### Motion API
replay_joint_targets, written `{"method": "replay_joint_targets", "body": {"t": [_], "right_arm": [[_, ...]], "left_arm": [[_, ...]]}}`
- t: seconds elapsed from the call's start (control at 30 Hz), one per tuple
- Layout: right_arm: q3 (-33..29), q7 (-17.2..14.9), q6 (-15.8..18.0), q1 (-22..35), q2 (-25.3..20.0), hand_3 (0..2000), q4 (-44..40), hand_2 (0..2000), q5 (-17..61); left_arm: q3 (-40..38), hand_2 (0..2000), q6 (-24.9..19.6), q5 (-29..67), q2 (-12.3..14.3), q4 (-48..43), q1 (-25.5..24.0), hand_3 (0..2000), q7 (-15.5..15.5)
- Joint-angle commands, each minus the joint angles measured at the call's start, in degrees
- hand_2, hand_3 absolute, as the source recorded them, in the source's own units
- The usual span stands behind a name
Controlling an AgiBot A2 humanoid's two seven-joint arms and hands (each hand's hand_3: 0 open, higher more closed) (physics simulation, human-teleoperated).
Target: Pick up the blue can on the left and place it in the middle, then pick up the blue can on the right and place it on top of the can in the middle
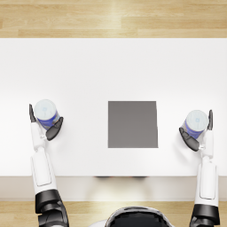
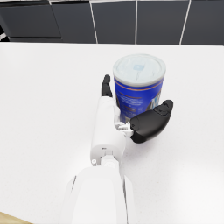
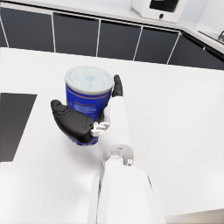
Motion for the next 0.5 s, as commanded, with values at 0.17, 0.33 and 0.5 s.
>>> {"method": "replay_joint_targets", "body": {"t": [0.17,0.33,0.5], "right_arm": [[0.06,0.0,0.02,3.96,-0.61,0,-5.69,0,0.0],[-0.04,0.01,0.06,5.23,-1.05,0,-7.01,0,0.0],[-0.11,0.14,1.14,5.75,-1.4,0,-8.04,0,-0.02]], "left_arm": [[-1.17,0,0.0,0.0,0.19,4.53,3.72,0,0.0],[-1.2,0,-0.14,-0.01,0.45,6.58,5.2,0,-0.01],[-0.86,0,-0.39,-0.02,0.77,7.64,6.19,0,-0.26]]}}
